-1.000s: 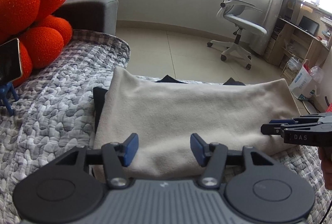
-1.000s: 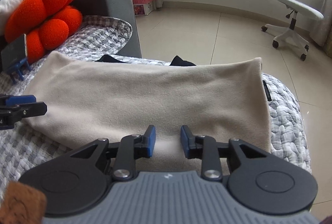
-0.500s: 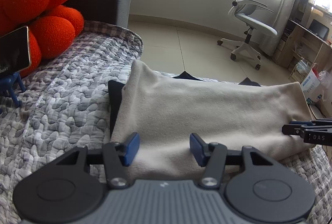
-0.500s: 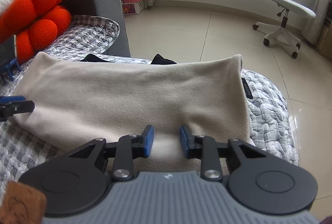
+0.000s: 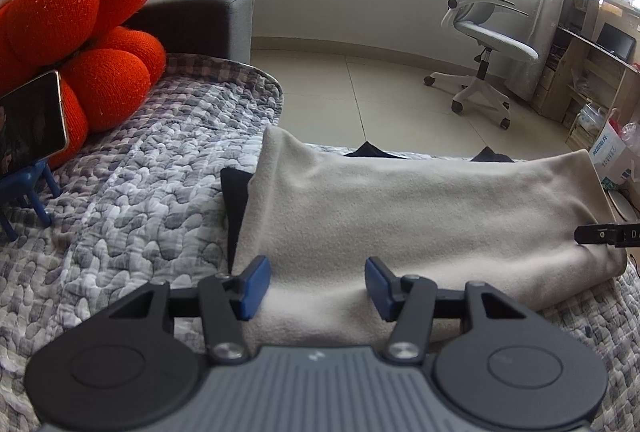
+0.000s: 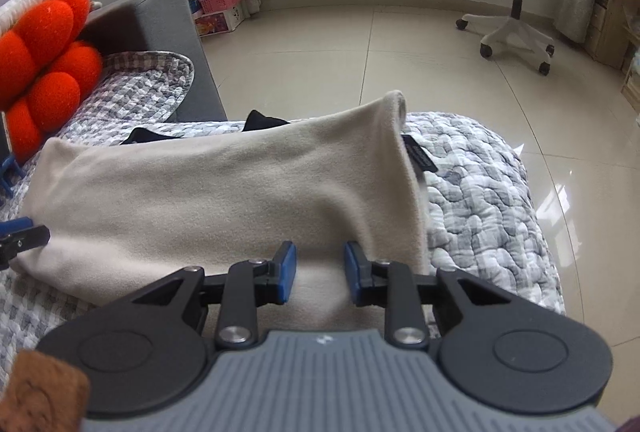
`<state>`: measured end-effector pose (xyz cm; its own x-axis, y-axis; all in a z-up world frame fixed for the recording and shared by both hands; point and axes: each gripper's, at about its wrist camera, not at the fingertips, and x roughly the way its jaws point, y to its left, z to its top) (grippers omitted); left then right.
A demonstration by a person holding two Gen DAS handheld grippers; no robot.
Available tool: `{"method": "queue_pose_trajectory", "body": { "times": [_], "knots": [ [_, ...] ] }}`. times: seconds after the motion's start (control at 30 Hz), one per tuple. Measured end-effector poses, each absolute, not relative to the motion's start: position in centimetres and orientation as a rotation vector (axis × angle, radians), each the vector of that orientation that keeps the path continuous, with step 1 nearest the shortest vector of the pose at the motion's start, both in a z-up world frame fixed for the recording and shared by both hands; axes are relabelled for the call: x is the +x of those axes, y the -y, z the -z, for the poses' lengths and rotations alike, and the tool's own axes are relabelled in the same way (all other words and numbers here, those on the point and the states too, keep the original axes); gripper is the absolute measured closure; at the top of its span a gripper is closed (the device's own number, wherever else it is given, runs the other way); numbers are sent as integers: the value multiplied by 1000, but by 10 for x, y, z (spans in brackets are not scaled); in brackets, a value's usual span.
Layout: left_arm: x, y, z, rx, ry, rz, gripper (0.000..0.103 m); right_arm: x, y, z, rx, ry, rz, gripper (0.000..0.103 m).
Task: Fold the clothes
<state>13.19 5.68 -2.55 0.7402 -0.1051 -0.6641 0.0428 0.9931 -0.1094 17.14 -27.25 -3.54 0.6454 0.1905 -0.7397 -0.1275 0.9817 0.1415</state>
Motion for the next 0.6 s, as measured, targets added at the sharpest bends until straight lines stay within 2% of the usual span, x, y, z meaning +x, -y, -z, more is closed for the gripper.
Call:
{"method": "queue_pose_trajectory", "body": {
  "times": [0.17,0.43,0.53,0.6],
  "knots": [
    [135,-63,29,-137,-732,89,49,172,297,35,197,-869,-158,90],
    [140,-70,24,-207,-714,94,48,169,303,32,241,-888,-147,90],
    [142,-73,21,-236,-698,95,47,168,304,25,251,-846,-149,86],
    [144,-74,18,-234,-680,83,45,166,301,18,222,-798,-138,74]
  ]
}}
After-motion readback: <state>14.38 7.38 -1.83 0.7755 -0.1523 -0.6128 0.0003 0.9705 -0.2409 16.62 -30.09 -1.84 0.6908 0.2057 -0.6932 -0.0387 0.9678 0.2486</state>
